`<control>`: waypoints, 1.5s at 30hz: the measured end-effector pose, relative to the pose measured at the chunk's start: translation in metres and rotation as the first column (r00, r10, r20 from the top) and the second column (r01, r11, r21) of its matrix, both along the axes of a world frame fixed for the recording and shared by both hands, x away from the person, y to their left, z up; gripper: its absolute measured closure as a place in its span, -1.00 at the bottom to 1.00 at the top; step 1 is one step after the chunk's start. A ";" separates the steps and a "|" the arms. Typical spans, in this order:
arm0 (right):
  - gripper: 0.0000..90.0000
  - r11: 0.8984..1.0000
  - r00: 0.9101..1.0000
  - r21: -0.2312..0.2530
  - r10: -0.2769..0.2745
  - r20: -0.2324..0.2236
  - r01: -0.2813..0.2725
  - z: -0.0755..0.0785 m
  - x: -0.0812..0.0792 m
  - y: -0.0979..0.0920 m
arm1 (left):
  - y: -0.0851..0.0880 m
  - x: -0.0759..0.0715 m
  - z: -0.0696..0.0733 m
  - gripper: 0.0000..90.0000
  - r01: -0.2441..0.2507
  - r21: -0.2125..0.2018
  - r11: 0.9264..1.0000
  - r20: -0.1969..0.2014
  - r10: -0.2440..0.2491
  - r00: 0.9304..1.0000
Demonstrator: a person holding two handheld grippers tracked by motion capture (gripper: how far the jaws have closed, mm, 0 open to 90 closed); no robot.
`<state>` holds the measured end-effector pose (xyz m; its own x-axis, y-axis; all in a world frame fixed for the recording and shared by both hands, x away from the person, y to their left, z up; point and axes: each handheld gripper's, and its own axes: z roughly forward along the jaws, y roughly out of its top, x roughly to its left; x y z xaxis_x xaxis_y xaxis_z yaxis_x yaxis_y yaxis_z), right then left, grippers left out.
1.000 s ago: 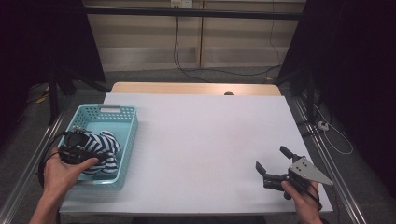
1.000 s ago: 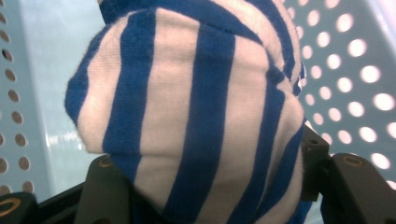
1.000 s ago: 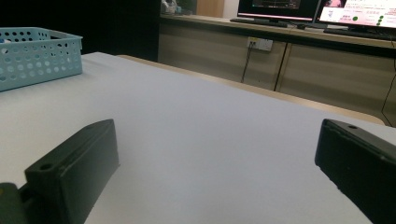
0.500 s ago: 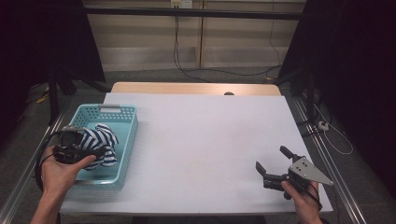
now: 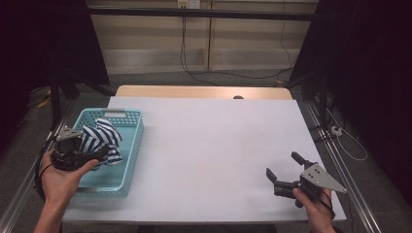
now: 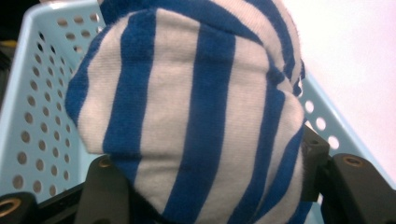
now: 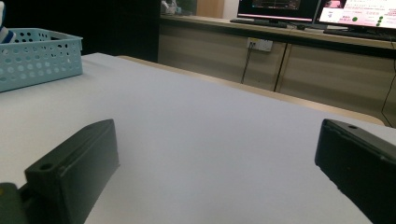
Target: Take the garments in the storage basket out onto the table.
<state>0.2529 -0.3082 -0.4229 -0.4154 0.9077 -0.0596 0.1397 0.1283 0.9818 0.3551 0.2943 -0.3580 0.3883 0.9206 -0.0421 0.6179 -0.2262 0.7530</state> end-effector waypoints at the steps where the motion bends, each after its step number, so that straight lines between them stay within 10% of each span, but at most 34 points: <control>1: -1.00 1.000 1.000 0.000 -0.003 0.000 0.003 0.000 0.000 0.000 | 0.000 -0.001 0.001 -0.09 0.001 -0.012 1.000 0.020 -0.001 1.000; 19: -1.00 1.000 1.000 -0.001 0.002 0.003 -0.002 0.000 0.000 0.000 | -0.003 -0.021 0.017 -0.10 0.008 -0.088 0.996 0.286 0.017 0.958; 37: -1.00 1.000 1.000 0.000 0.003 0.004 -0.003 0.000 0.000 0.000 | -0.019 -0.039 0.039 -0.12 0.039 -0.152 0.988 0.480 0.039 0.876; 45: -1.00 1.000 1.000 -0.001 0.001 0.006 -0.001 0.000 0.000 0.000 | -0.029 -0.038 0.046 -0.13 0.101 -0.174 0.980 0.488 -0.003 0.873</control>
<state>0.2527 -0.3081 -0.4228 -0.4161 0.9072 -0.0625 0.1341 0.1292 0.9825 0.3175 0.2652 -0.3122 0.4519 0.8921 -0.0065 0.1568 -0.0723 0.9850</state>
